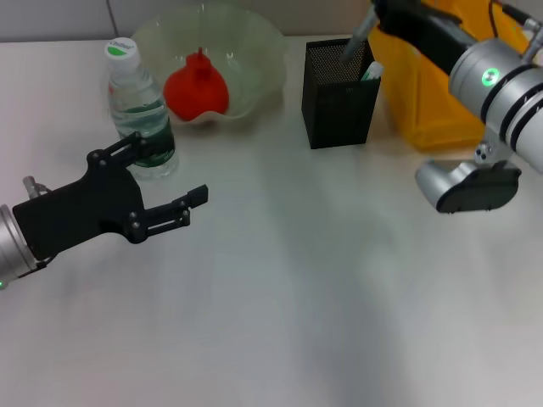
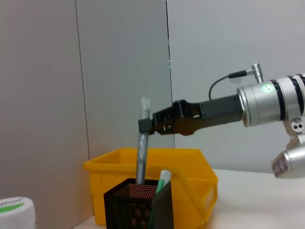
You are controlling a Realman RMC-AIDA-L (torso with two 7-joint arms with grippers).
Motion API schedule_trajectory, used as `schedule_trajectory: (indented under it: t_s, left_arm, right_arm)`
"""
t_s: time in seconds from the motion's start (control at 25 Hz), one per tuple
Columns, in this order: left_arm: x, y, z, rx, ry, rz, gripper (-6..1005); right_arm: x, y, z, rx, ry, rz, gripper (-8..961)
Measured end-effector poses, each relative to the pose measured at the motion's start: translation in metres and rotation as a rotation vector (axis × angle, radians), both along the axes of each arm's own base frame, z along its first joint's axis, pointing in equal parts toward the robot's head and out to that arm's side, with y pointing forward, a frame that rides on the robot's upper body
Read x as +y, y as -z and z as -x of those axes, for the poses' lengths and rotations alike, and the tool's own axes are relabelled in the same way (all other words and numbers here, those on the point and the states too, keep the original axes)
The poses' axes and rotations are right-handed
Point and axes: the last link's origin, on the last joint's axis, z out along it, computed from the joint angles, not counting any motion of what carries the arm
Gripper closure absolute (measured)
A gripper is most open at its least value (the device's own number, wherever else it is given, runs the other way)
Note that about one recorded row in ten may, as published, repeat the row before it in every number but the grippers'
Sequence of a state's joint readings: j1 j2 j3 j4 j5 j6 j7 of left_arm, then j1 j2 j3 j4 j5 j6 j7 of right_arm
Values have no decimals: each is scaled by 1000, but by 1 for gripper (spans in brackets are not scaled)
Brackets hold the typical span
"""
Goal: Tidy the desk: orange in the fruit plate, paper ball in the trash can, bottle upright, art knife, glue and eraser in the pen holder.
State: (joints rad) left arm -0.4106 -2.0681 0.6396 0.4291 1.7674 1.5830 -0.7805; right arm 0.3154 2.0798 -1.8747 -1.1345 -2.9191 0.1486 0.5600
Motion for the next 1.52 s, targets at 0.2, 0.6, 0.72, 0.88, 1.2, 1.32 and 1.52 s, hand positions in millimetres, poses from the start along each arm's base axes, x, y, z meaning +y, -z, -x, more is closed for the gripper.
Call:
schedule_trajectory:
  t_s: [0.2,0.6,0.72,0.88,1.2,1.32,1.52]
  left_arm:
    - [-4,0,3,8,0,-9,162]
    - [-6,-1,6,16,5,-27,162]
    - [-5,-2,7,18,6,-28,162]
    - [-5,-2,7,19,8,-30,162]
    - [-6,0,5,19,22,-33,162]
    - [-6,1,3,4,20,-27,162]
    - [-5,2,1,-14,12,-22,162]
  right_arm:
    - [2,7,-3,-5,-44,-17,818]
    - [-2,20,-4,3,-59,3,819]
    - [-2,20,-7,4,-56,2,775]
    - [-3,20,-7,32,-74,-13,662]
    - [-1,-8,38,394,-175,-112,410]
    - [-3,-32,62,701,-221,-102,410]
    - [-2,-53,72,1054,-188,-42,410]
